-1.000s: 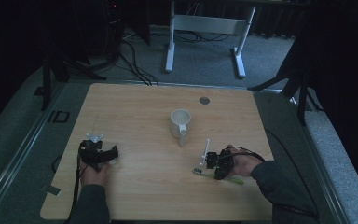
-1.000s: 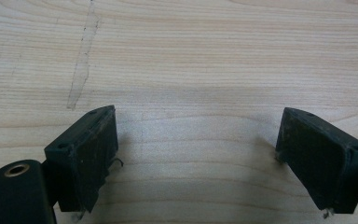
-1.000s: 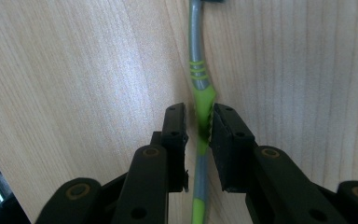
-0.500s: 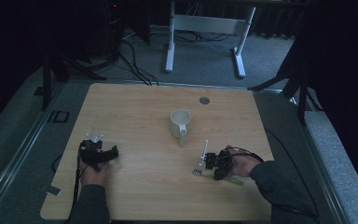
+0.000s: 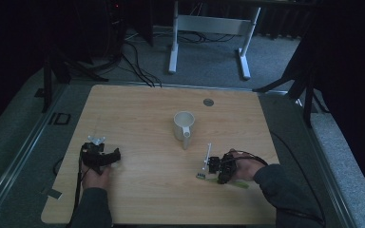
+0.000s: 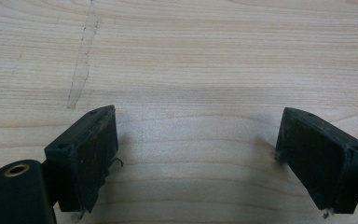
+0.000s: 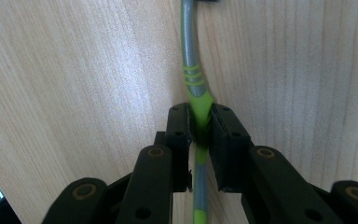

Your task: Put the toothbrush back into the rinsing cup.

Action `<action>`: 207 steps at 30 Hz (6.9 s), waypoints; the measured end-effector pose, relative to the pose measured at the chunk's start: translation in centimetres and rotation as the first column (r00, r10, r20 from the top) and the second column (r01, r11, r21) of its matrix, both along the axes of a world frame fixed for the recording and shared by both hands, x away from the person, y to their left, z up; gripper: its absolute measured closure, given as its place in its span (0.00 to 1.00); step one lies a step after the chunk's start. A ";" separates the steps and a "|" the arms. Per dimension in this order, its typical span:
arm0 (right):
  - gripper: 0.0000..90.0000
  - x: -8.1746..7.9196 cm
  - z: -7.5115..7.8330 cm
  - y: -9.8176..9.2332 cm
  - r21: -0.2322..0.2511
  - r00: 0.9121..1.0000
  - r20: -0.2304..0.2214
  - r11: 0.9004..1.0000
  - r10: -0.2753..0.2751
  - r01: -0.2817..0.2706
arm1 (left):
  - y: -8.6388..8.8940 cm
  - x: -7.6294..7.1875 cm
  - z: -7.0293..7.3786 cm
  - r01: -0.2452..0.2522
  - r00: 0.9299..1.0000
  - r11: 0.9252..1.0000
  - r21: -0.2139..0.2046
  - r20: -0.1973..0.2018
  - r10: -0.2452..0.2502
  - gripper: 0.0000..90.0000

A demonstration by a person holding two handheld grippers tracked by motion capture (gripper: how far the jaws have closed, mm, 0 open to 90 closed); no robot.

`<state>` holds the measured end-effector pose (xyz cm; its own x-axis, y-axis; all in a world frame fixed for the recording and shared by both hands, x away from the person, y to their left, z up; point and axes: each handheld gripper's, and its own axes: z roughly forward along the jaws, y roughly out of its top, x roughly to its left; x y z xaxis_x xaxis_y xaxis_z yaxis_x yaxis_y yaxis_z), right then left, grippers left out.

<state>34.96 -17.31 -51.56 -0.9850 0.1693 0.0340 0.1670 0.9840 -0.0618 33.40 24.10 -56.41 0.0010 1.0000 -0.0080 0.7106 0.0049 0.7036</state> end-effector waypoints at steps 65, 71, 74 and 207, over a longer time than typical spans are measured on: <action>0.91 1.1 4.3 -1.6 0.241 0.983 0.101 0.963 -0.152 0.124 | 0.0 0.0 0.0 0.000 1.000 1.000 0.000 0.000 0.000 0.15; 0.91 1.5 4.7 -2.0 0.286 0.972 0.117 0.944 -0.203 0.162 | 0.0 0.0 0.0 0.000 1.000 1.000 0.000 0.000 0.000 0.15; 0.91 1.5 4.9 -2.1 0.298 0.970 0.123 0.940 -0.210 0.166 | 0.0 0.0 0.0 0.000 1.000 1.000 0.000 0.000 0.000 0.15; 0.91 1.9 7.7 -3.3 0.800 0.777 0.172 0.546 -0.606 0.248 | 0.0 0.0 0.0 -0.002 1.000 1.000 -0.001 0.001 0.002 0.15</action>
<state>36.89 -20.59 -43.91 -0.7429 0.6693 -0.0143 0.4098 0.4715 0.7809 33.40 24.08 -56.41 -0.0008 1.0000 -0.0095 0.7096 0.0073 0.7046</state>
